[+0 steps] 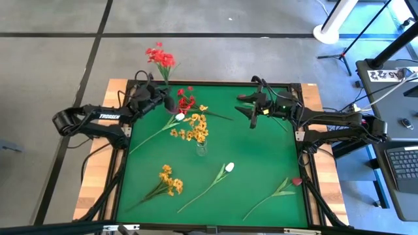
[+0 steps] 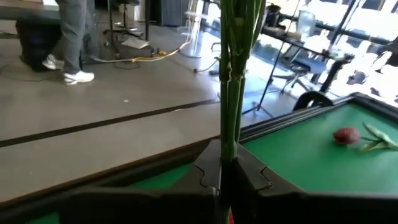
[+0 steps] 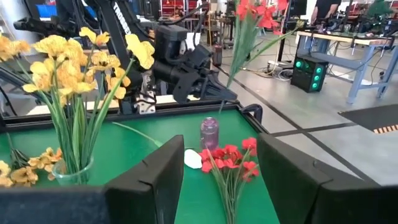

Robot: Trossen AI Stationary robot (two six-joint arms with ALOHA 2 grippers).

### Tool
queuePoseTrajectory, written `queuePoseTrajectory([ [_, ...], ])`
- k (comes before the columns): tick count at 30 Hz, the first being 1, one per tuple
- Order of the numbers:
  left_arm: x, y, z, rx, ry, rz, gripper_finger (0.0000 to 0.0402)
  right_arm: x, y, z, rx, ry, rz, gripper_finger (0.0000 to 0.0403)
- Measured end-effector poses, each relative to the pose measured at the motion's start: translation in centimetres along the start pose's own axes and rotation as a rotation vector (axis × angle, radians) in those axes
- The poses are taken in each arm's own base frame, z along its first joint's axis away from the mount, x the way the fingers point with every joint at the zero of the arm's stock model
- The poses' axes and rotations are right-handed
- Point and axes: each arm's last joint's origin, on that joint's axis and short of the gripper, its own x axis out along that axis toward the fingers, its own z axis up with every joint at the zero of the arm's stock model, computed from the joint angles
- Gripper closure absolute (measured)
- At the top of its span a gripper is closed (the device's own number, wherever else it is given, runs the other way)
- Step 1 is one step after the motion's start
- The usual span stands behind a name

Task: Sort flowers into vase by color
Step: Put the bottom red flowers into the violet vase

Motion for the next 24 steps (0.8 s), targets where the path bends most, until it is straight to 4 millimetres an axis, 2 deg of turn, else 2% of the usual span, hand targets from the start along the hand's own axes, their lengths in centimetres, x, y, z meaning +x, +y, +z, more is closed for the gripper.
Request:
queuePoseTrajectory([
  [3, -0.5, -0.3, -0.3, -0.006, -0.043, -0.001, 0.0399, 0.0, 0.0, 0.0, -0.022, 0.003, 0.0, 0.0204],
  [10, -0.7, -0.6, 0.5, 0.018, -0.144, 0.016, 0.0399, 0.0, 0.0, -0.1, -0.068, 0.013, -0.001, 0.0204],
  [18, -1.0, -1.8, -0.1, 0.001, -0.081, -0.105, 0.0399, 0.1, -0.1, -0.4, -0.069, 0.033, -0.026, 0.0204],
  [24, -2.4, -2.8, 0.9, 0.048, -0.129, -0.088, 0.0399, 0.3, -0.1, -0.8, -0.066, 0.063, -0.033, 0.0204],
])
